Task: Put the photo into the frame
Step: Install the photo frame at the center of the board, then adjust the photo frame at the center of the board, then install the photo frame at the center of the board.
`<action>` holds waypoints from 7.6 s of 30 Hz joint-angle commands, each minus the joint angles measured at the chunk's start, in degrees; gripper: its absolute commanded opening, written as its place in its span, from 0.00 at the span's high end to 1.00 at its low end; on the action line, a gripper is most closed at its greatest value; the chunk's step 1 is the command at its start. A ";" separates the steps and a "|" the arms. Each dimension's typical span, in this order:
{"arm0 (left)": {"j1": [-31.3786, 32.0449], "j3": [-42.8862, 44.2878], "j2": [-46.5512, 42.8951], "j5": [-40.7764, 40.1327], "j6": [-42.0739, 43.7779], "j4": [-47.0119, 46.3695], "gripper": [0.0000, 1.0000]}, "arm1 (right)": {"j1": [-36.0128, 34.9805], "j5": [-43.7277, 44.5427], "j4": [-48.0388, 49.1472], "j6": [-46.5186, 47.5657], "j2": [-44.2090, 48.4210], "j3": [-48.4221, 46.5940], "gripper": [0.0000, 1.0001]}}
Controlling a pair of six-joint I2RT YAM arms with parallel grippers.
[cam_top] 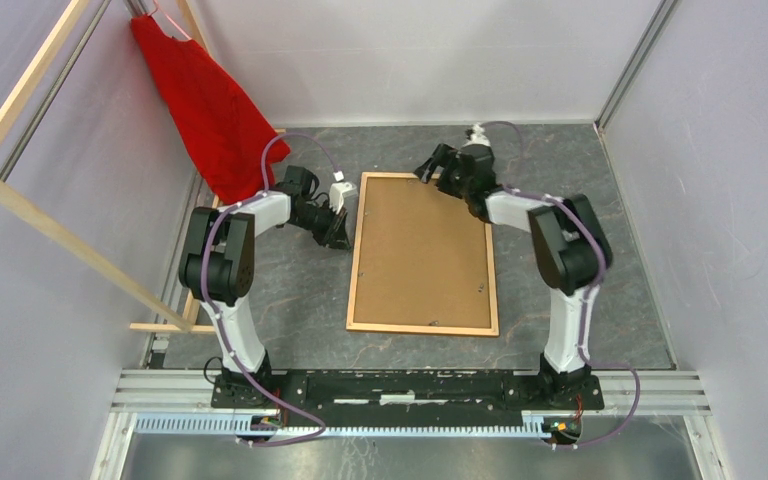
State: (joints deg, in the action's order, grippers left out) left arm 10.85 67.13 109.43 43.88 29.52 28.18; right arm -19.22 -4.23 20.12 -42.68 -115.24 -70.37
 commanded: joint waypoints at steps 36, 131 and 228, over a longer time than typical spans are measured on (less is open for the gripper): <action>26.76 -5.04 -14.82 -8.73 13.74 16.96 0.52 | 6.06 -9.12 -14.93 9.69 -2.30 -20.17 0.02; -8.11 1.88 0.99 -0.83 1.19 12.16 0.69 | -32.20 3.88 0.72 -3.95 -3.00 1.55 0.90; -0.57 19.60 12.26 -3.61 -4.00 9.52 0.67 | -9.48 0.28 -3.06 0.40 -11.23 -10.27 0.57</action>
State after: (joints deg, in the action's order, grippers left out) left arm 10.00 88.29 122.85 40.82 24.86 37.93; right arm -29.08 -4.93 15.86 -41.74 -124.49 -78.13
